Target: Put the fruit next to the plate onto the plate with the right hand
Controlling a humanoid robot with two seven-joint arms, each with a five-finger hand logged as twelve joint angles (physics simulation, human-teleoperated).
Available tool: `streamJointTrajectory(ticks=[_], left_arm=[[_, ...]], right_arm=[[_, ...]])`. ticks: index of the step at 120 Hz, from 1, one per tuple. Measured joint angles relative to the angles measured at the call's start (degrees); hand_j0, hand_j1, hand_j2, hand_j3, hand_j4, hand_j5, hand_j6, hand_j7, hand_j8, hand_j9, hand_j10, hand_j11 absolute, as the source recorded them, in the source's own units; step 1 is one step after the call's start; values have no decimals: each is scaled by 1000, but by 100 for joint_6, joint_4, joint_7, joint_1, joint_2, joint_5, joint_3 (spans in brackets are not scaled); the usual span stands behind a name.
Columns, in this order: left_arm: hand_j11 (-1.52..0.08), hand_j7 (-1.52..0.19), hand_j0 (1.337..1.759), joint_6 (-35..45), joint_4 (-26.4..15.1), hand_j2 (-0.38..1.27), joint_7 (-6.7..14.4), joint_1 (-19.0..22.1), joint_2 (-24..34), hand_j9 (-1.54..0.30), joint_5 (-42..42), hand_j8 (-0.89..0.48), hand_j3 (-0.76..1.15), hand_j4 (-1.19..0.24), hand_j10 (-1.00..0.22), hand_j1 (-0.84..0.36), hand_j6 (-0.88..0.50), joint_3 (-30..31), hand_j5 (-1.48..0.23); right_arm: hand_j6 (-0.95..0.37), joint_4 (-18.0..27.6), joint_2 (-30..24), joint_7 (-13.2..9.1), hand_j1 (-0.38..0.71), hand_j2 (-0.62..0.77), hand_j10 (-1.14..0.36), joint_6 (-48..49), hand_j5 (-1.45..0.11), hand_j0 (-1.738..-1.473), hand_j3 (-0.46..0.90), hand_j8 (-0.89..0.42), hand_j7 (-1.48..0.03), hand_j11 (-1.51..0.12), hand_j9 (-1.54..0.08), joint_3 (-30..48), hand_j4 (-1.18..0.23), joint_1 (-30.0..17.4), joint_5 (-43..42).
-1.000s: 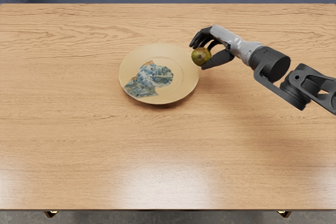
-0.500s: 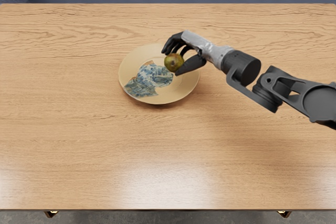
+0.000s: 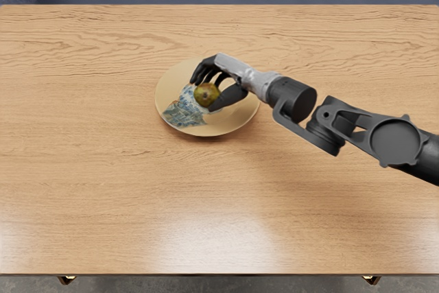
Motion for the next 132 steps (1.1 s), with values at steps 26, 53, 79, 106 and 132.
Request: streamJointTrajectory(ticks=[26,53,79,106,132], left_arm=[[-5,-5,1658,0,0,1,-1,0,0,-5,0,-4,0,-4,-4,345,-4,0,-5],[-5,-5,1658,0,0,1,0,0,0,-5,0,-4,0,-4,-4,345,-4,0,-5],[-5,-5,1658,-1,0,1,-1,0,0,-5,-1,-4,0,-4,-4,345,-4,0,-5],[-5,-5,1658,-38,-7,1,4,47,0,-5,-9,-4,0,-4,-4,344,-4,13,-5],[-5,-5,1658,-43,-9,1,7,70,0,-5,-5,-4,0,-4,-4,344,-4,23,-5]], right_arm=[[-490,-154,175,-41,250,164,-550,-3,-747,-1658,0,-423,-738,-739,-737,-64,-562,-7,-12],[-242,-164,167,-303,-57,41,-262,-112,-350,-1658,0,-220,-347,-348,-347,-32,-266,4,8],[-100,18,-728,-645,-231,12,-106,861,-140,-1658,0,-92,-139,-139,-139,542,-107,150,531],[-46,234,-2577,-667,-297,3,-47,3433,-62,-1658,0,-43,-61,-61,-61,1090,-48,97,2657],[-28,211,-3581,-651,-319,0,-28,4080,-36,-1658,0,-27,-35,-36,-36,1187,-28,-325,4025]])
